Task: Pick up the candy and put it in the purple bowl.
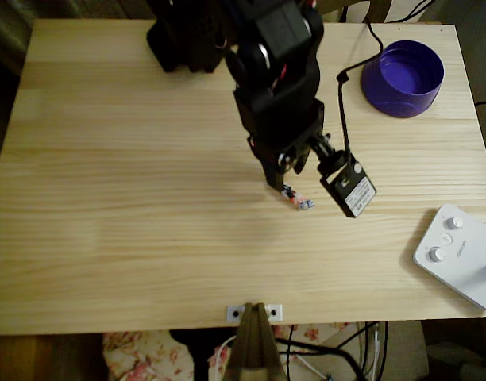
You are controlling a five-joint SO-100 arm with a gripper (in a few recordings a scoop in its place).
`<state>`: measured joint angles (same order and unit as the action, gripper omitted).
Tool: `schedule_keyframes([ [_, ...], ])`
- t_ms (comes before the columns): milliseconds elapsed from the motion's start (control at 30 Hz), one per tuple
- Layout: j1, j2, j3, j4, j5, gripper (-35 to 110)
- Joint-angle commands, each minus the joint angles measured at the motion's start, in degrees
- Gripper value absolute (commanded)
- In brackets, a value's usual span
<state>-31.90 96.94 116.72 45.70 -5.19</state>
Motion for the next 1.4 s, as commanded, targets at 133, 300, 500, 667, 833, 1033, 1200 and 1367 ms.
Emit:
schedule_keyframes([
  [133, -0.35, -0.88, -4.57, -2.64, -0.09, 18],
  [300, 1.41, -2.55, -5.01, -3.60, -0.62, 18],
  [500, 3.25, -3.52, -3.60, -4.92, -2.99, 17],
  [667, 3.96, -4.04, -2.29, -5.54, -3.34, 14],
  [833, 3.69, -4.57, -2.11, -5.54, -3.52, 11],
  [1033, 3.52, -4.22, -2.11, -5.19, -3.34, -1],
  [1200, 3.78, -2.81, -2.29, -3.96, -3.34, -1],
  [1367, 4.83, 3.16, -3.34, 0.26, -2.72, -1],
])
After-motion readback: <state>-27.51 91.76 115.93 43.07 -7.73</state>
